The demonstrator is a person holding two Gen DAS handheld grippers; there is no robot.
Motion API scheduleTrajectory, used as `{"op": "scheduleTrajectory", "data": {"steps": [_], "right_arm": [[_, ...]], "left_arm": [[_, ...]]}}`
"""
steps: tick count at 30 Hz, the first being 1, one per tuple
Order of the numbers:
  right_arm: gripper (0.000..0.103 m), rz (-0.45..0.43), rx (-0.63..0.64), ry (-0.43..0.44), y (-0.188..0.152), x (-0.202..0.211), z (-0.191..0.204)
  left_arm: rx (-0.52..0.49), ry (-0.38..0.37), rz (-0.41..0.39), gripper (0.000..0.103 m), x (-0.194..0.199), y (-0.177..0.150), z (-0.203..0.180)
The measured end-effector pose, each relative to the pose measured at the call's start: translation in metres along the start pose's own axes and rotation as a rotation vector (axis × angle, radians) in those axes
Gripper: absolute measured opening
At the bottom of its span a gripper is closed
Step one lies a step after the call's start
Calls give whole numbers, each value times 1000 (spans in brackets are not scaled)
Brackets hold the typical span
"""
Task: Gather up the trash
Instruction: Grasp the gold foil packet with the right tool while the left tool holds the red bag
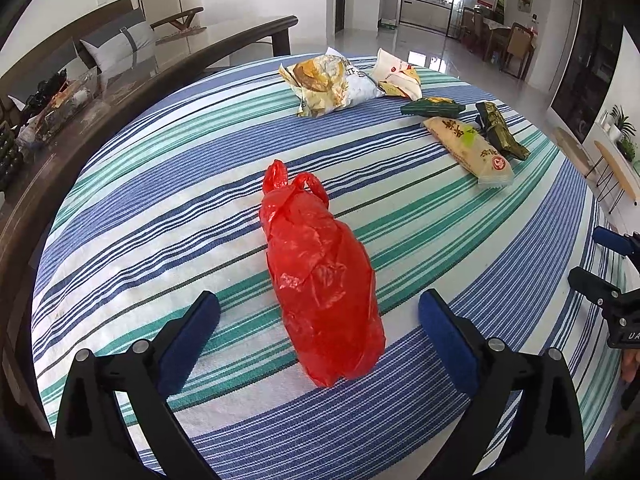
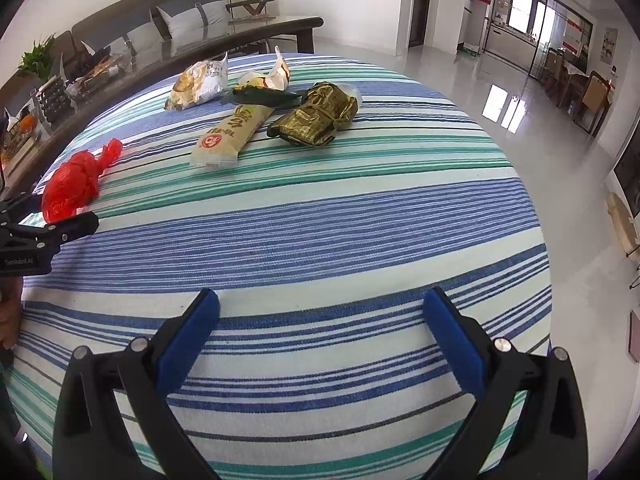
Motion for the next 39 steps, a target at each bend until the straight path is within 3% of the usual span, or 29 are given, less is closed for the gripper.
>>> {"op": "scheduleTrajectory", "data": {"steps": [7,12,16,18,22,24,26,27,35,39], "right_arm": [[98,-4,-57,53,13,2,-12],[98,-56,-208,68,64,5,-43],[97,-23,-232,116,104,-11,-33],[94,9,-233,115,119,-27,-22],[71,57,-234,47,132,-55,-18],[64,64,-249,44,133,-60,-21],[38,72,-235,52,132,-59,-21],[35,80,-237,71,129,-57,-23],[35,50,-221,58,92,-16,-56],[35,49,-147,92,58,14,-49]], "left_arm": [[1,-2,0,98,0,0,0],[2,-2,0,99,0,0,0],[1,-2,0,99,0,0,1],[1,-2,0,99,0,0,1],[1,-2,0,99,0,0,1],[2,-2,0,99,0,0,1],[2,-2,0,99,0,0,1],[2,-2,0,99,0,1,1],[2,-2,0,99,-1,0,1],[2,-2,0,99,-1,0,1]]}}
Point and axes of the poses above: each gripper's, at about its wrist camera, not at the fingertips, and x roughly against the way its jaws point, z to its left, y to its top, the point moved 5 cm from there along -x, roughly the way its jaws point, and after that the axes turned 7 degrees about z, right-handed, at the moved point
